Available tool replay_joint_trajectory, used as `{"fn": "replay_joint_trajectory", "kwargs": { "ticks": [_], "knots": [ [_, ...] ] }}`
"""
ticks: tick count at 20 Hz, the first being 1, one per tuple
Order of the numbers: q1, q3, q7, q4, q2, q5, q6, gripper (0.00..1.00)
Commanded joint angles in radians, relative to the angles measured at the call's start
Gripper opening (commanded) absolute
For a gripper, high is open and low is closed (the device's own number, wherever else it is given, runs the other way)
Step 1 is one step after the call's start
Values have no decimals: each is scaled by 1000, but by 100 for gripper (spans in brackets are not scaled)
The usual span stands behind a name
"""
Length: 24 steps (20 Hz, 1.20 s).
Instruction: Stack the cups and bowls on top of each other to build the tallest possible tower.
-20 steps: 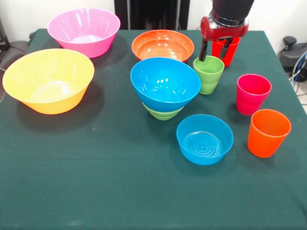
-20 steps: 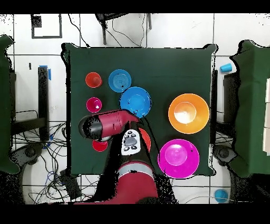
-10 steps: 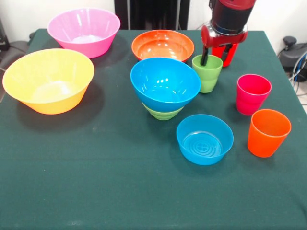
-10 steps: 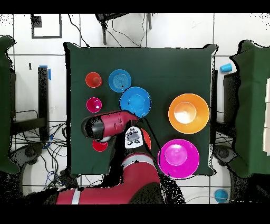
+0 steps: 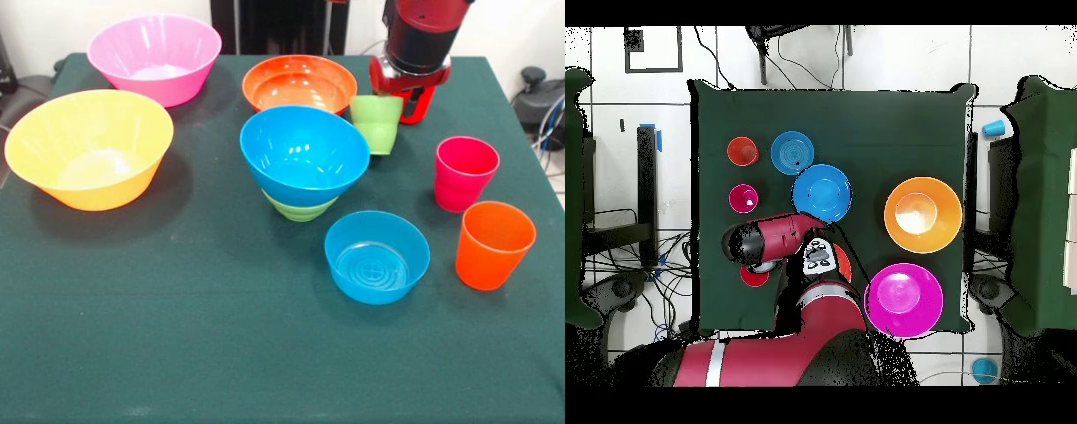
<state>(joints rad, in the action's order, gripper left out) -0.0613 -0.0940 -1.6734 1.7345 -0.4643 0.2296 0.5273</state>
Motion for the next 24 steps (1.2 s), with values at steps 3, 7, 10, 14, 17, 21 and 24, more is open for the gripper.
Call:
{"fn": "replay_joint_trajectory", "kwargs": {
  "ticks": [3,7,10,14,17,21,24],
  "knots": [
    [-16,-94,-58,-28,64,20,-89,100],
    [-10,-91,-60,-38,62,19,-81,100],
    [-9,-88,-57,-41,59,21,-74,100],
    [-6,-84,-59,-45,56,20,-69,100],
    [-2,-81,-60,-49,56,20,-63,100],
    [1,-79,-60,-50,56,22,-62,0],
    [4,-75,-63,-51,55,23,-63,0]
  ]
}}
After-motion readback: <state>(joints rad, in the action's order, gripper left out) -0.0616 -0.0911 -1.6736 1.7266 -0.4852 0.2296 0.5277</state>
